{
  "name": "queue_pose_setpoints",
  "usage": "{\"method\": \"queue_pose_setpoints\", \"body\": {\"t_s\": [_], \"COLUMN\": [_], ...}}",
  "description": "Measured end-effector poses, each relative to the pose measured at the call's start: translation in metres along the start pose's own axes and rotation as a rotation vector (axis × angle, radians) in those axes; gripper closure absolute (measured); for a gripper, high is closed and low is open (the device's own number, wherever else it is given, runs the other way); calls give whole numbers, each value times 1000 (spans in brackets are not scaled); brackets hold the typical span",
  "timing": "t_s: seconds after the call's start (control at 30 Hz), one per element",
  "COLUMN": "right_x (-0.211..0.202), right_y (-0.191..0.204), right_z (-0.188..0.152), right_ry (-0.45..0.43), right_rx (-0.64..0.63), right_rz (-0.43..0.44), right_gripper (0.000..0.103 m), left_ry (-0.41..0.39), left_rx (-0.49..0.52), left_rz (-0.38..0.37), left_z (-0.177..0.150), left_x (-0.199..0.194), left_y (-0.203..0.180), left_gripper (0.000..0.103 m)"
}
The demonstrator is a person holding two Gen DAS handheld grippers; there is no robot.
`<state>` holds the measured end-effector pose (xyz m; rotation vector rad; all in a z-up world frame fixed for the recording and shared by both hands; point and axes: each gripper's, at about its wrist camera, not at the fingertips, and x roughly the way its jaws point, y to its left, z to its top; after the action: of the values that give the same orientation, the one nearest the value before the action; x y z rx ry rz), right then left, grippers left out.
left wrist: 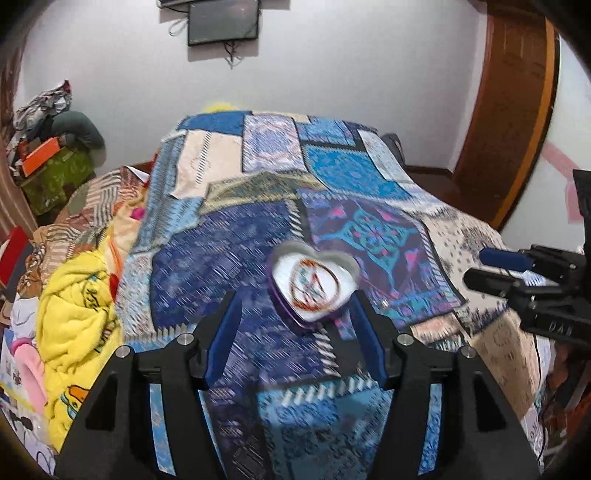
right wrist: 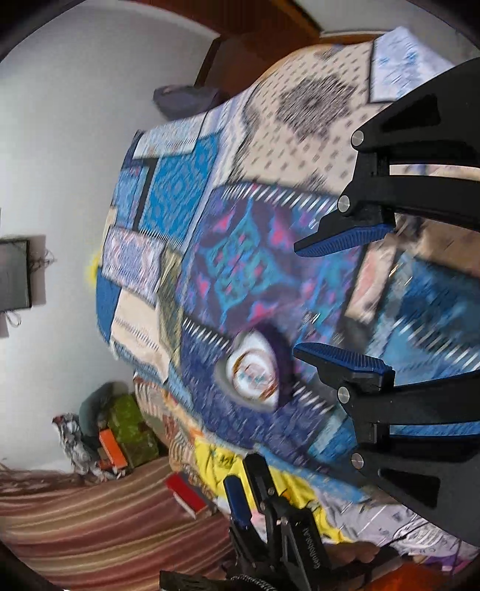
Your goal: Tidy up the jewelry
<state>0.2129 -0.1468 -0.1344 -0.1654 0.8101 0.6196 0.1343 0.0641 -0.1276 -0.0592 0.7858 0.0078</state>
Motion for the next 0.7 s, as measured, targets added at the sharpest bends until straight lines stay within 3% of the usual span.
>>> {"method": "queue_pose_setpoints", "body": {"t_s": [0.23, 0.57, 0.7], "right_x": [-9, 17, 27], "right_y": [-30, -33, -27], "right_z": [-37, -72, -79], "right_ry": [61, 160, 163], "right_rx": [62, 105, 98], "right_rz": [-46, 8, 28], "right_gripper": [58, 59, 59], "left_ry": [107, 212, 225], "left_rx": [26, 73, 86], "left_rz": [-37, -84, -81], "left_z": [-28, -56, -60], "left_x": [21, 50, 60], "left_y": [-20, -46, -49], "left_gripper": [43, 44, 58]}}
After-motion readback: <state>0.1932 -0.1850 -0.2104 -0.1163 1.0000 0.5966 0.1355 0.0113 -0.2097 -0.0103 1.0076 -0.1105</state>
